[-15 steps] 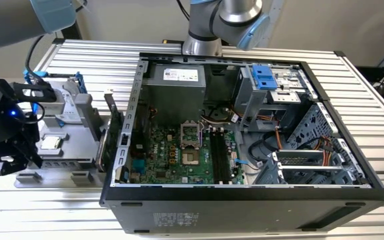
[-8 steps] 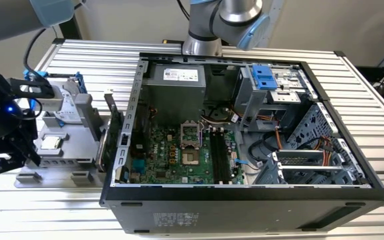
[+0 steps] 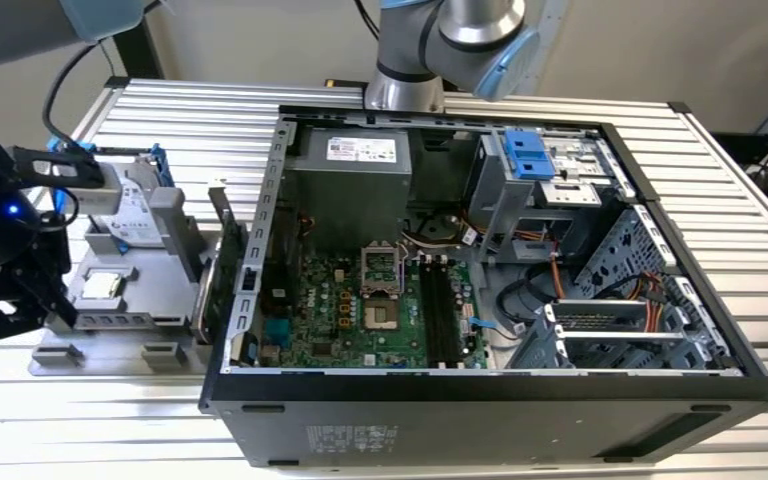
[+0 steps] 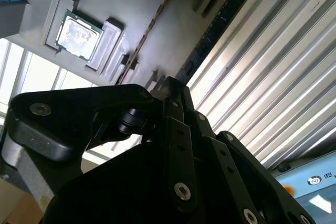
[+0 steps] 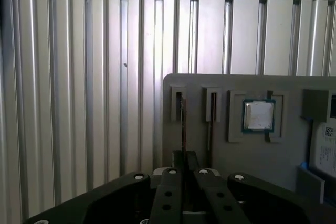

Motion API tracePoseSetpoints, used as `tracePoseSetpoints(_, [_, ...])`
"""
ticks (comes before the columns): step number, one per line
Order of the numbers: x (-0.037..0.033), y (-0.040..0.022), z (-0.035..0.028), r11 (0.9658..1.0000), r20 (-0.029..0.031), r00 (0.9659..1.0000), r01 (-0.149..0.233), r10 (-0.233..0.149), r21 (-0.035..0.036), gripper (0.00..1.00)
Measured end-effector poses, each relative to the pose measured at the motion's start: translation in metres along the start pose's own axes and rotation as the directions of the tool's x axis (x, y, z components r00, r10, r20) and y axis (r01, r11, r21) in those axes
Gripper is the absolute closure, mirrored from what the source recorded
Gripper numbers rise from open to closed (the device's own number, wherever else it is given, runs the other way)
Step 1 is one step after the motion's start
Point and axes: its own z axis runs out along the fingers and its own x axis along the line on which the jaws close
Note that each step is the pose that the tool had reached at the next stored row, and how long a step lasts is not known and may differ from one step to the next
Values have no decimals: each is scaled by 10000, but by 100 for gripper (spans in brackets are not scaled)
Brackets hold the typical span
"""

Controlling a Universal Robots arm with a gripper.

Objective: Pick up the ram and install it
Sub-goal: 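Pick up the ram and move it above insertion slot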

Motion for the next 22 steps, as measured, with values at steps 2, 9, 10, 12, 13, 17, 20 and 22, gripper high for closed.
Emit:
tracePoseSetpoints(2, [-1,0,-23,10000,0,10000,0,0,0,100])
tracePoseSetpoints(9, [-2,1,-111,10000,0,10000,0,0,1,100])
tracePoseSetpoints(10, [-2,1,-125,10000,0,10000,-1,1,0,100])
tracePoseSetpoints(12, [-3,1,-149,10000,0,10000,0,0,1,100])
tracePoseSetpoints(13, [-3,1,-160,10000,1,10000,0,0,1,100])
tracePoseSetpoints(17, [-3,1,-207,10000,0,10000,2,-2,0,100])
tracePoseSetpoints(20, [-5,2,-244,10000,0,10000,-1,1,0,100])
tracePoseSetpoints(22, [-5,2,-267,10000,0,10000,0,0,0,100])
